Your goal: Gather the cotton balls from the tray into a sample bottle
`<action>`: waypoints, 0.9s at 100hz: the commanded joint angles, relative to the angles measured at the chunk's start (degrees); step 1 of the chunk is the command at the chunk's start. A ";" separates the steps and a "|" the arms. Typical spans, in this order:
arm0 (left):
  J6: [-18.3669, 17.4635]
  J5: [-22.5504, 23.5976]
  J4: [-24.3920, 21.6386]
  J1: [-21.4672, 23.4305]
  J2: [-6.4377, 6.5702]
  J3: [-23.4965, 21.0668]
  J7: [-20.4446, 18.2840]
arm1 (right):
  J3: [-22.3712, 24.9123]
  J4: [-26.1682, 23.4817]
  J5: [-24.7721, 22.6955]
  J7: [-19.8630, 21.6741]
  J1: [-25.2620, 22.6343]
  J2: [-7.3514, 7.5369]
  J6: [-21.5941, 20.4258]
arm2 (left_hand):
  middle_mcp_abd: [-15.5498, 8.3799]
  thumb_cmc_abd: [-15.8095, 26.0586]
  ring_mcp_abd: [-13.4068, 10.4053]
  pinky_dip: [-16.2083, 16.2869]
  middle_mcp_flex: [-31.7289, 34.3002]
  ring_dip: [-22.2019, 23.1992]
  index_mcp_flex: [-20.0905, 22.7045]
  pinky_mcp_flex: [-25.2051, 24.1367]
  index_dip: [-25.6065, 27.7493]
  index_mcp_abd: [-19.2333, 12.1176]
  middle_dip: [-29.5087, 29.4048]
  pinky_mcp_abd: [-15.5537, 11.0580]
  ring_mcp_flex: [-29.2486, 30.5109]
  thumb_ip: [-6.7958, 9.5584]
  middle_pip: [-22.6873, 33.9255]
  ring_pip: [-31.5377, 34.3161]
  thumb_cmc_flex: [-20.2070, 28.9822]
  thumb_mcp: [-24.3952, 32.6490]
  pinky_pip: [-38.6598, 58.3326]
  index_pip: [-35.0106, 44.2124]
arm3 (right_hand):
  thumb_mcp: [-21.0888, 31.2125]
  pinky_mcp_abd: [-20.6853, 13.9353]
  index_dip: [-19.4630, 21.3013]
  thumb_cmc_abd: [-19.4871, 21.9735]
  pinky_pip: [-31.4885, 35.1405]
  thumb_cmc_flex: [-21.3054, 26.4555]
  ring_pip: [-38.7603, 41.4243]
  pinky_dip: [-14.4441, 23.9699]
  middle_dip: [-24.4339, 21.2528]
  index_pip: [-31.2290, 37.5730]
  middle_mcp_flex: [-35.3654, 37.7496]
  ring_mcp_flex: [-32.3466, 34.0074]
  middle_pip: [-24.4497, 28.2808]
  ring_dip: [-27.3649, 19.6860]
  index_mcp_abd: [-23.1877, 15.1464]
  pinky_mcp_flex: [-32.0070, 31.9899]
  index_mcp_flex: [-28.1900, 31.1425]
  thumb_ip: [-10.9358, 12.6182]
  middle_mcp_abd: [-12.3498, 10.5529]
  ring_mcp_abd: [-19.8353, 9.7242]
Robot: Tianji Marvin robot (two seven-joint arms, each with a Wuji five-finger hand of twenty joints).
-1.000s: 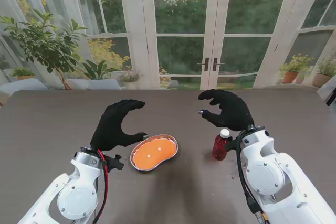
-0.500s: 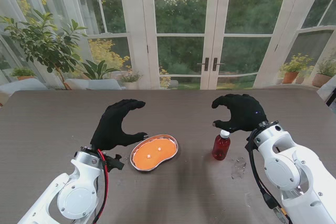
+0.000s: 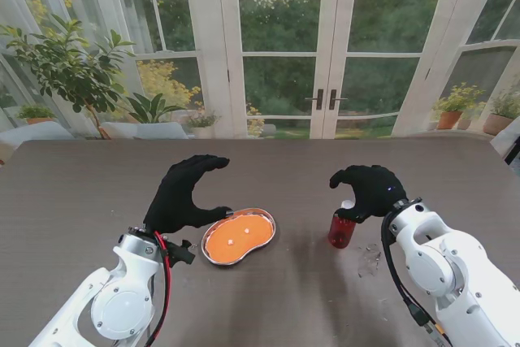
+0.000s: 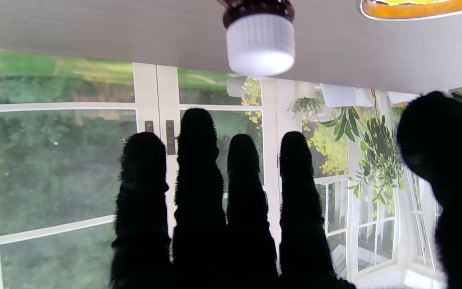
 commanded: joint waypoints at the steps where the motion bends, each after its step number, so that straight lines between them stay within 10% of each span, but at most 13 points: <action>1: 0.22 -0.25 -0.34 0.12 -0.09 0.14 -1.20 | -0.31 1.06 -0.83 1.14 0.19 0.26 -0.46 | -0.53 35.77 0.20 0.73 -0.46 -0.02 -1.07 0.02 -0.28 3.41 0.13 0.34 -0.57 0.37 -0.17 -0.88 -1.43 -1.45 -2.06 -0.83 | 2.23 0.08 1.26 -3.05 2.65 -0.89 0.59 1.46 0.78 0.65 -1.38 1.58 0.88 1.14 -0.90 0.62 0.59 -1.98 -0.94 -0.77; 90: 0.79 -0.87 0.04 -0.28 0.12 0.83 -2.63 | -4.45 9.47 -2.71 0.51 4.93 1.00 -1.38 | -0.67 35.99 0.17 1.33 -0.27 0.02 -1.00 0.46 -0.24 3.14 0.28 0.74 -0.49 0.42 -0.12 -0.86 -1.50 -1.83 -3.39 -0.79 | 4.77 -2.78 2.81 -2.45 19.83 3.09 16.58 5.94 5.47 5.42 8.48 15.72 7.63 8.80 -2.59 13.71 5.65 -1.64 -1.50 -4.91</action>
